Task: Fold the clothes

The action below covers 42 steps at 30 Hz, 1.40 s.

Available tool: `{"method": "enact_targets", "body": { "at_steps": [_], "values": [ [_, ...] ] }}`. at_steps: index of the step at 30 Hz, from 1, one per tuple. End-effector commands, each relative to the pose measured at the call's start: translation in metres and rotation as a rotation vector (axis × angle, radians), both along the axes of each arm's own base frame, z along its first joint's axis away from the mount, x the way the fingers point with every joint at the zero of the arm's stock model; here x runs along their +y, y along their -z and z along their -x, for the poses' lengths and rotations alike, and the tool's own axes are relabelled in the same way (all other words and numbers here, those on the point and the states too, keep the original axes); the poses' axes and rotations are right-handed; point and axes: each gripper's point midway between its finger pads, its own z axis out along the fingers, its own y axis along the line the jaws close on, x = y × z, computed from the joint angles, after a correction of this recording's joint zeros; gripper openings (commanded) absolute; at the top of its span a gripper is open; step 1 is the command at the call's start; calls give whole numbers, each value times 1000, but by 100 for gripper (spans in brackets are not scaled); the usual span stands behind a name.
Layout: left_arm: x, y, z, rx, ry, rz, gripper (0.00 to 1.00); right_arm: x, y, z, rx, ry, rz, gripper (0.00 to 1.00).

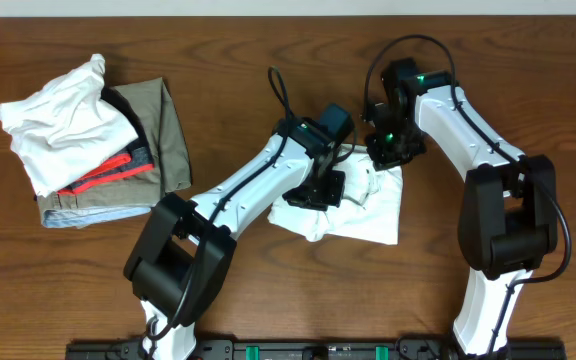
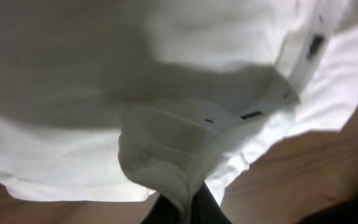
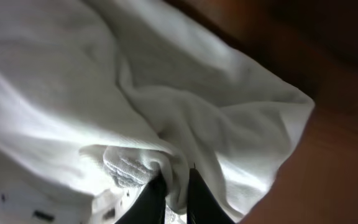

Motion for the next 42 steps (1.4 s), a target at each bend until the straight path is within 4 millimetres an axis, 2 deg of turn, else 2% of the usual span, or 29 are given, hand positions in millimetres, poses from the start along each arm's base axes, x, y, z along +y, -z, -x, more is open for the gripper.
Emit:
{"method": "enact_targets", "body": {
  "at_steps": [1,7,11,16,18,20,22,26,28,29,33,35,39,42],
  "values": [
    [-17,-9,12,11,56,69,6,0,-1,-7,-37,33,27,10],
    [-37,-11,23,-10,113,100,6,-9,-1,-24,-104,93,81,12],
    [-61,-16,36,-13,200,181,6,-13,-1,-33,-136,156,103,19],
    [-98,-25,30,-142,301,290,7,-14,-1,-36,-141,231,106,22],
    [-112,-31,26,-205,353,335,8,-14,-1,-36,-139,240,107,26],
    [-116,-33,22,-257,406,346,9,-15,-1,-34,-132,241,109,30],
    [-105,-30,14,-284,390,287,10,-19,-1,-31,-115,246,113,32],
    [-70,-27,-2,-308,349,148,13,-21,-3,-22,-71,216,82,34],
    [-55,-26,-12,-322,328,104,17,-21,-7,-18,-52,209,47,35],
    [-50,-27,-17,-324,312,98,25,-20,-10,-15,-40,204,27,35],
    [-36,-29,-35,-336,260,96,30,-22,-24,1,-4,170,11,35],
    [-30,-30,-44,-345,234,98,39,-22,-30,9,15,156,13,36],
    [-20,-35,-61,-374,198,106,40,-13,-38,27,68,129,-9,36],
    [-10,-40,-76,-395,158,110,40,10,-46,42,123,56,-128,36]
  ]
}}
